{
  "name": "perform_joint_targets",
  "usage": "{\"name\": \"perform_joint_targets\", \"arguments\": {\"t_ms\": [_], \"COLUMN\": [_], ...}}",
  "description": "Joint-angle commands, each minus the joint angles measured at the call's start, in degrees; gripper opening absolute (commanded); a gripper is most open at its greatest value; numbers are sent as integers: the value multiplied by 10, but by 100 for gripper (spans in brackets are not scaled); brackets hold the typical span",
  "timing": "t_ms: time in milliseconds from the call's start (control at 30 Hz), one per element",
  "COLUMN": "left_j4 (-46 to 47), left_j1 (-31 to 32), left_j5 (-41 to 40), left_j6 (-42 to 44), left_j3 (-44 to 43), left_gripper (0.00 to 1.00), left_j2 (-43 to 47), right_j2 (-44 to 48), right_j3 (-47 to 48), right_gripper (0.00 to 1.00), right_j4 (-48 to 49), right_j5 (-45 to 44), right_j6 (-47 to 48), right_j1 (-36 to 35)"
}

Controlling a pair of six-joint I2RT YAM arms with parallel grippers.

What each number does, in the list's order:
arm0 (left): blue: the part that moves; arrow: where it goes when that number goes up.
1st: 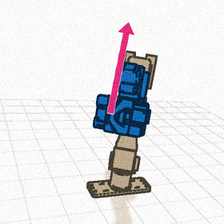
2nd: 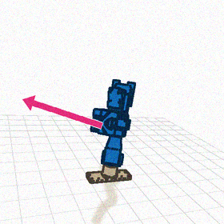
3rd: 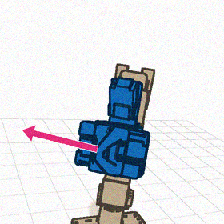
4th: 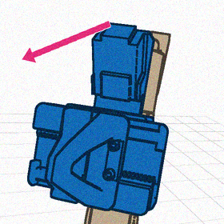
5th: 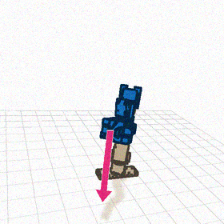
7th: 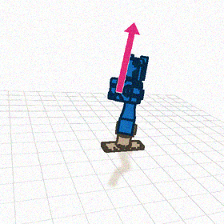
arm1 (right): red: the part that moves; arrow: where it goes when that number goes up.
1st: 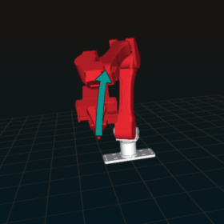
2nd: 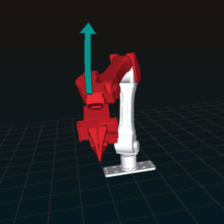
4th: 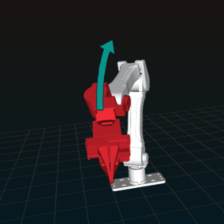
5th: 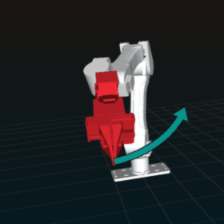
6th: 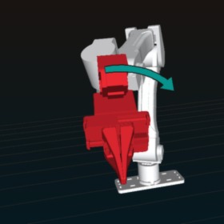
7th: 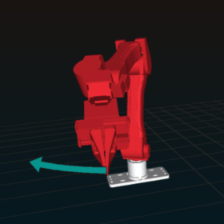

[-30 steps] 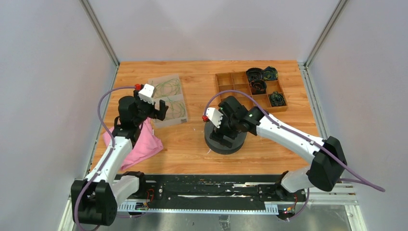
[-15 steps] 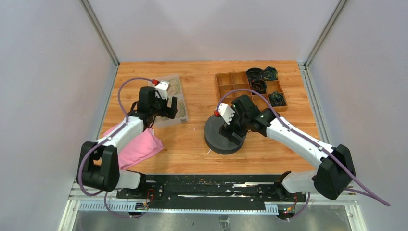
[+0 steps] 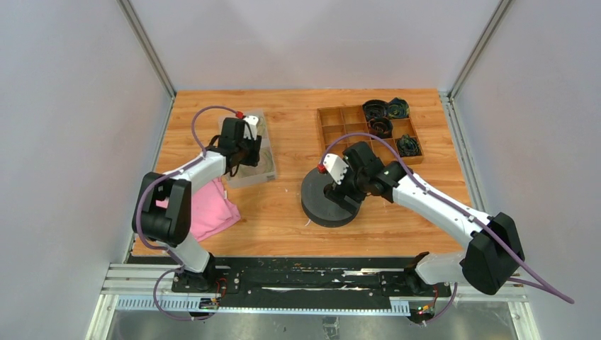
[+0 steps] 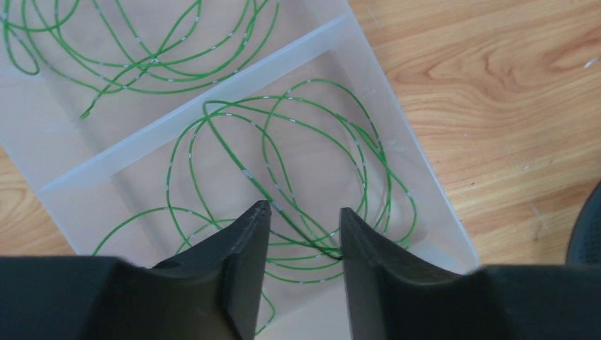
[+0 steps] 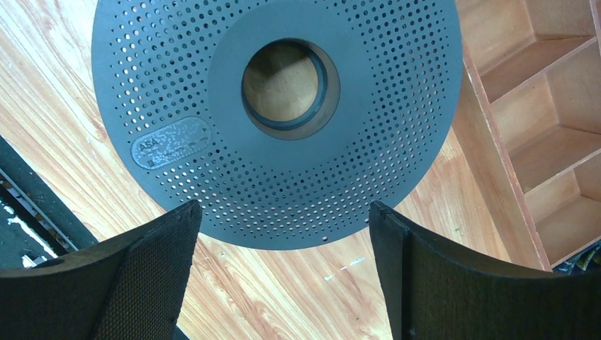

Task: Wrap the cables
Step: Move the cable reel to the center of the board, then pick up the cable from the center of the board.

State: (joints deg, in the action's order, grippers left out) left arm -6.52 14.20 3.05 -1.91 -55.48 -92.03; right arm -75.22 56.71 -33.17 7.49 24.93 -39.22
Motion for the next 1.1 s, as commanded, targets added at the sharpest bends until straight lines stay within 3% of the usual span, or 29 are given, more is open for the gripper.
{"name": "perform_joint_targets", "arguments": {"t_ms": [0, 133, 200, 567, 767, 900, 1067], "left_j4": [-16, -20, -32, -182, -277, -325, -327], "left_j1": [4, 4, 4, 4, 4, 4, 4], "left_j5": [7, 32, 43, 42, 72, 134, 202], "left_j6": [-8, -3, 7, 86, 86, 53, 17], "left_j3": [-28, -29, -34, -193, -371, -492, -497], "left_gripper": [35, 7, 0, 0, 0, 0, 0], "left_j2": [-15, 21, 57, 284, 325, 318, 337], "right_j2": [10, 11, 14, 34, 40, 37, 41], "right_j3": [-8, -6, -6, -7, -10, -11, -12], "right_gripper": [87, 87, 86, 85, 85, 84, 84], "right_j4": [7, 7, 7, 12, 14, 16, 16], "right_j5": [-13, -15, -16, -24, -27, -34, -34], "right_j6": [7, 8, 7, 7, 8, 10, 9], "right_j1": [15, 25, 30, 44, 55, 58, 69]}}
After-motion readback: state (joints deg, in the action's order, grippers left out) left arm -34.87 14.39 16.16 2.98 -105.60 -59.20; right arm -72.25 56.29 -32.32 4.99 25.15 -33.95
